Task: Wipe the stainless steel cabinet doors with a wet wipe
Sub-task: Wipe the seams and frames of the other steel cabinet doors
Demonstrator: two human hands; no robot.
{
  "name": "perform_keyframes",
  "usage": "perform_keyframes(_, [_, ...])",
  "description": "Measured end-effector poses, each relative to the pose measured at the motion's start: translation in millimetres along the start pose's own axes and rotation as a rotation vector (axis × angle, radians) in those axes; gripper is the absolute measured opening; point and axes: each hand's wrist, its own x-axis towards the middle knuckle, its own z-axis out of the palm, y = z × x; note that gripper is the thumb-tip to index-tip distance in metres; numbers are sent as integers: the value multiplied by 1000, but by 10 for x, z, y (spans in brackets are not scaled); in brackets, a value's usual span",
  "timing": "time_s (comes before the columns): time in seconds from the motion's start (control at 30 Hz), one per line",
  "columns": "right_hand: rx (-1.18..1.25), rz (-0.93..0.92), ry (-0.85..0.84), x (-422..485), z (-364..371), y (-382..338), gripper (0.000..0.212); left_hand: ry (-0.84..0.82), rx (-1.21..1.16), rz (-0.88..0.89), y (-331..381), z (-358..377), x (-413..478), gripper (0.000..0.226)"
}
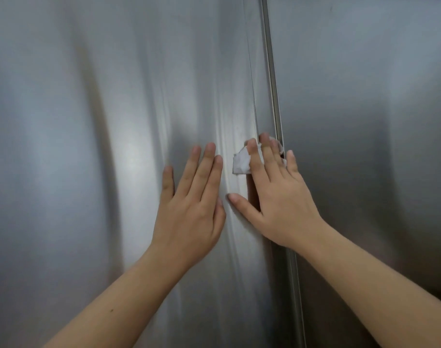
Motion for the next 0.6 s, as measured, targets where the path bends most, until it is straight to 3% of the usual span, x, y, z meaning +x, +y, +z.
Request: perform_keyframes(0.6, [-20,-47,-43,-190,11,62,81,-12,-6,-28,87,16,-48,58])
